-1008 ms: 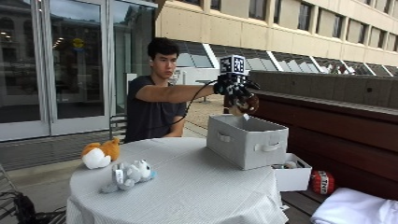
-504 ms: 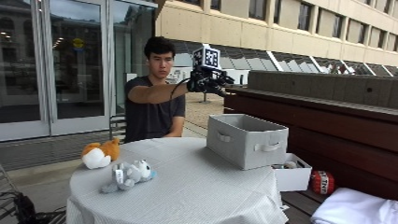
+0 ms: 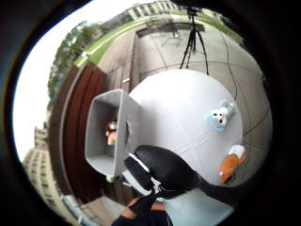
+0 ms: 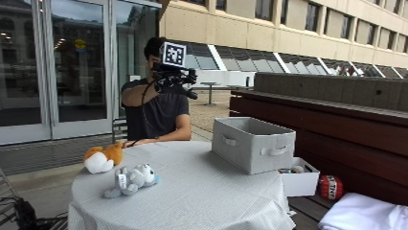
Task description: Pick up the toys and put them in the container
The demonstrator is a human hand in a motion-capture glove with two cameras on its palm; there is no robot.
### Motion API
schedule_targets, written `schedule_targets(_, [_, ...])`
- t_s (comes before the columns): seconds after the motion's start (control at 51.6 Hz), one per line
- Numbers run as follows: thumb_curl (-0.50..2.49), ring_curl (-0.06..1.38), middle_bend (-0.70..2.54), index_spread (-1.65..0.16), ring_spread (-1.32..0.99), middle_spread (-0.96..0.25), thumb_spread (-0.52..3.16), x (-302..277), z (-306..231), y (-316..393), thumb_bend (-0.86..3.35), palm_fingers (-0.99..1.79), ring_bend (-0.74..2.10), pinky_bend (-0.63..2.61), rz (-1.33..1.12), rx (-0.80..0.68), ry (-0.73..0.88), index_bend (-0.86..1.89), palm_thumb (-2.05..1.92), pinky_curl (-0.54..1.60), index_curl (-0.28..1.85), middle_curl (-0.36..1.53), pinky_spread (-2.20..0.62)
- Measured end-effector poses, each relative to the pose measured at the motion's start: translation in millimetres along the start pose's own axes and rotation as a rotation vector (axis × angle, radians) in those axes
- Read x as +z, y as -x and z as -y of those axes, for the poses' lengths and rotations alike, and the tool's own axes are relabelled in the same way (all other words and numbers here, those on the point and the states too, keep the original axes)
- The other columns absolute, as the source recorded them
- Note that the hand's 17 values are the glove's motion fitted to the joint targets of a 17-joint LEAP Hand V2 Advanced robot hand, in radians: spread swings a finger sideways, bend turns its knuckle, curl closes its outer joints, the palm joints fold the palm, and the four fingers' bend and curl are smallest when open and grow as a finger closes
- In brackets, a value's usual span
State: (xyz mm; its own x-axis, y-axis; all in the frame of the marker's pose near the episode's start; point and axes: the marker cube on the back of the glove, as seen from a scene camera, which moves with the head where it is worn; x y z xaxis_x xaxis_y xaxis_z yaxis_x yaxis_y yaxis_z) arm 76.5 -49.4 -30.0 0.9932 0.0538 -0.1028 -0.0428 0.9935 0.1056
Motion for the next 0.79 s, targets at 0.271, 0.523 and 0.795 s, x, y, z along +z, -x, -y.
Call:
schedule_targets(0.271, [0.25,0.28,0.28,-0.33,-0.14,-0.10,0.90,28,10,-52,-0.07,-0.07,0.70,1.32,0.010,0.024,0.018,0.10,-0.08,0.34,0.15,0.50,-0.02])
schedule_targets(0.523, [0.24,0.26,0.26,-0.33,-0.13,-0.10,0.90,85,34,-81,-0.07,-0.12,0.63,1.28,0.016,0.001,0.029,0.09,-0.08,0.33,0.15,0.48,-0.01])
schedule_targets(0.795, [0.24,0.25,0.20,-0.33,-0.10,-0.08,0.88,166,55,-97,-0.07,-0.15,0.53,1.24,0.040,0.013,0.129,0.08,-0.08,0.32,0.14,0.45,0.01])
